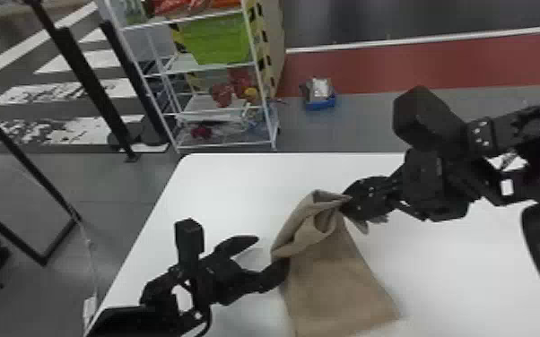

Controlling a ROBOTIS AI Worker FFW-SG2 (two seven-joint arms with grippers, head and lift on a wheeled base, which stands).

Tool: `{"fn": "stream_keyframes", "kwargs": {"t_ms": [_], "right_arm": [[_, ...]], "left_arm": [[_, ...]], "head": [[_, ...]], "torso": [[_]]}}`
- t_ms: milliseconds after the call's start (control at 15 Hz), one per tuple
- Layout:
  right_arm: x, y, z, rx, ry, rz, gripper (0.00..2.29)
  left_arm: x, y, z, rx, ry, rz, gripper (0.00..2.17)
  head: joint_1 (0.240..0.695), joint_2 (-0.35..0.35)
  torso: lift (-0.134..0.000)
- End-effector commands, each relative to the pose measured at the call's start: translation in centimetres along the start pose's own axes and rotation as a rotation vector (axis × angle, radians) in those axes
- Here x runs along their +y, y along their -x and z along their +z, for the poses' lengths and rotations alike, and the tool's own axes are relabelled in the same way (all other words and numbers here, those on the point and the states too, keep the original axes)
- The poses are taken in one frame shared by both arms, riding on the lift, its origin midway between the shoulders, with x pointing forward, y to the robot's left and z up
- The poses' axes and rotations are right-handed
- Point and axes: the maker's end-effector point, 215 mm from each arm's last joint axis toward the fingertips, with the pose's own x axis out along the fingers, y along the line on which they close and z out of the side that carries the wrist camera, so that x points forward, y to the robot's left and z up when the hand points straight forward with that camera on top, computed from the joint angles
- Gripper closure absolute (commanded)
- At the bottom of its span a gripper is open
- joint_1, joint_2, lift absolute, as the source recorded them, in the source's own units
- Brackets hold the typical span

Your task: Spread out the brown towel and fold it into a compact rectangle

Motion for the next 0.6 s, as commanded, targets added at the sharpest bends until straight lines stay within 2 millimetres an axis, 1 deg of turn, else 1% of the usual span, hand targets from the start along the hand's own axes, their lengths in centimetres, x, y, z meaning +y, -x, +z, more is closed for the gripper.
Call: {"fn": "stream_keyframes", "kwargs": {"t_ms": [0, 200, 333, 400, 467, 533], "right_arm": [[0.4, 0.1, 0.1, -0.003, 0.001, 0.007, 1.66], [0.9, 0.8, 0.5, -0.009, -0.002, 0.003, 1.66], [1.8, 1.0, -0.6, 0.02, 0.001, 0.012, 1.66], [2.4, 0.7, -1.2, 0.038, 0.008, 0.018, 1.66], [2.9, 0.7, -2.8, 0.073, 0.002, 0.021, 1.66], [3.6, 0.2, -3.7, 0.098, 0.005, 0.033, 1.66]], "left_arm": [[0.6, -0.1, 0.1, -0.006, 0.003, 0.01, 0.05], [1.5, 0.2, 0.1, -0.002, -0.002, 0.03, 0.05], [1.6, 0.3, 0.2, -0.003, -0.003, 0.031, 0.05], [1.7, 0.3, 0.2, -0.005, -0.001, 0.032, 0.05], [1.7, 0.3, 0.1, -0.002, 0.001, 0.032, 0.05], [1.7, 0.3, 0.1, -0.005, -0.003, 0.032, 0.05]], "head": [[0.695, 0.27], [0.695, 0.279], [0.695, 0.285], [0.695, 0.285], [0.695, 0.284], [0.695, 0.282]], "torso": [[-0.124], [-0.124], [-0.124], [-0.124], [-0.124], [-0.124]]}}
